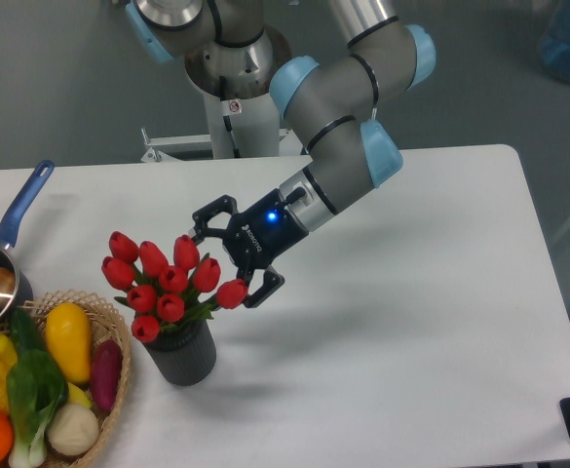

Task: Pick up the flowers from the vase
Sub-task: 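Close the gripper around the tulip stems just below the blooms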

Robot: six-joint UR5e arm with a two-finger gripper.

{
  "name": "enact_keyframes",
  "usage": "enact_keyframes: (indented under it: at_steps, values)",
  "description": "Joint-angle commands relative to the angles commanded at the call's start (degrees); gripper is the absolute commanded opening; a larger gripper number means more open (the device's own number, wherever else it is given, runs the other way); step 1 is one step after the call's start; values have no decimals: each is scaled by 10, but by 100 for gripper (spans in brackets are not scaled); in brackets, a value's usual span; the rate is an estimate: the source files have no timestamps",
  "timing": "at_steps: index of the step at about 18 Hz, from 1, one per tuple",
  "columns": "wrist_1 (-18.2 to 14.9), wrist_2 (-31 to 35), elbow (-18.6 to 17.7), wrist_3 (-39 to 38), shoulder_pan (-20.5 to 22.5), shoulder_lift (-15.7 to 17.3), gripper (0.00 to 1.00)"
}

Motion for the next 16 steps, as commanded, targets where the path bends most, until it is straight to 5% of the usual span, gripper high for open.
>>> enact_keyframes:
  at_steps: [5,8,11,12,16]
  values:
    - [19,-46,-1,-2,-8,-18,100]
    - [19,-47,-2,-2,-4,-19,69]
    - [19,-45,-2,-2,-2,-19,8]
    - [19,-45,-3,-2,-1,-19,0]
    - [19,-52,-3,-7,2,-19,0]
